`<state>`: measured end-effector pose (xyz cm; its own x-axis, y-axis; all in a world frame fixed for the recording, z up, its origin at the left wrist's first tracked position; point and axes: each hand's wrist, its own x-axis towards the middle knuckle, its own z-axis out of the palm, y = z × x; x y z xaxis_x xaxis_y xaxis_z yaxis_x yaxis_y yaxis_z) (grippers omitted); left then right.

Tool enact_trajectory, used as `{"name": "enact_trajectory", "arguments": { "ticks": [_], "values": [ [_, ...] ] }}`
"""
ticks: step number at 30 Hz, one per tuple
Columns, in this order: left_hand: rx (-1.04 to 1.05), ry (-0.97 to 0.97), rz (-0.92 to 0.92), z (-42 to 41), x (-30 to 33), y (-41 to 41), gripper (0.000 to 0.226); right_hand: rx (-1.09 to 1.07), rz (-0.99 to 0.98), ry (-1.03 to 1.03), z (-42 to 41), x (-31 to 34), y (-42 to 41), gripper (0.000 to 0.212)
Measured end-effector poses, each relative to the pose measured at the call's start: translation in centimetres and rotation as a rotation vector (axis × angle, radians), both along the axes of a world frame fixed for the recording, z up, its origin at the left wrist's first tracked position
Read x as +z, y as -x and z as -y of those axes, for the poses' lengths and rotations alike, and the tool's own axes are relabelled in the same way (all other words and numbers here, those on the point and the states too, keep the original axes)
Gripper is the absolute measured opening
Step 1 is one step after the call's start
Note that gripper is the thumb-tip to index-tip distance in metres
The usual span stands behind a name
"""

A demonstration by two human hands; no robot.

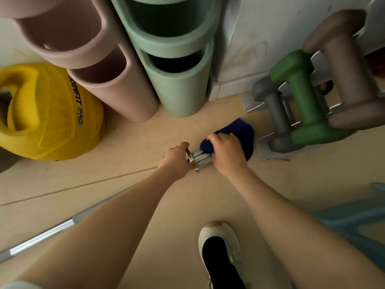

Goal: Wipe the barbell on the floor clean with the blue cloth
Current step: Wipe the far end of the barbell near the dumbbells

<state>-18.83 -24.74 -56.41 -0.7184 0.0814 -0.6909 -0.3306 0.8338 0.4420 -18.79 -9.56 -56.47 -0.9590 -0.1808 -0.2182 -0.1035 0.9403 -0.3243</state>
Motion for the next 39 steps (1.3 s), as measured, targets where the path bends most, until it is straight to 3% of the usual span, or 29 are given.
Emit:
{"name": "enact_trajectory", "arguments": {
  "ticks": [4,7,11,15,20,25,29,35,39],
  "values": [
    [-0.018,0.000,-0.045,0.0,-0.1,-0.5,0.076,0.155,0.088,0.074,2.4,0.3,-1.4,0.032],
    [-0.078,0.027,-0.078,-0.2,0.2,-0.8,0.081,0.253,0.137,0.017,0.6,0.5,-0.9,0.037],
    [-0.192,0.095,-0.133,-0.3,0.3,-1.3,0.085,0.007,0.046,-0.051,-0.9,0.1,-0.8,0.030],
    [-0.180,0.123,-0.126,-0.5,0.2,-2.1,0.084,0.132,0.199,0.028,1.4,0.1,-1.5,0.032],
    [-0.198,0.136,-0.047,-0.8,-0.1,-2.2,0.066,-0.123,0.090,0.017,0.2,0.4,-1.2,0.030],
    [-0.205,0.128,-0.025,-0.7,-0.3,-1.7,0.058,0.087,0.203,0.114,1.3,0.3,-1.8,0.036],
    [-0.211,0.136,0.013,-0.5,-0.2,-1.1,0.058,0.145,0.162,0.104,-0.6,0.0,-0.4,0.039],
    [-0.059,0.041,0.050,0.3,-0.3,-0.5,0.084,-0.088,-0.055,-0.061,-5.1,-1.2,1.9,0.030],
    [0.050,-0.013,0.060,0.5,-0.6,-0.2,0.089,-0.364,-0.108,0.028,-4.0,-1.7,1.0,0.031]
  ]
}}
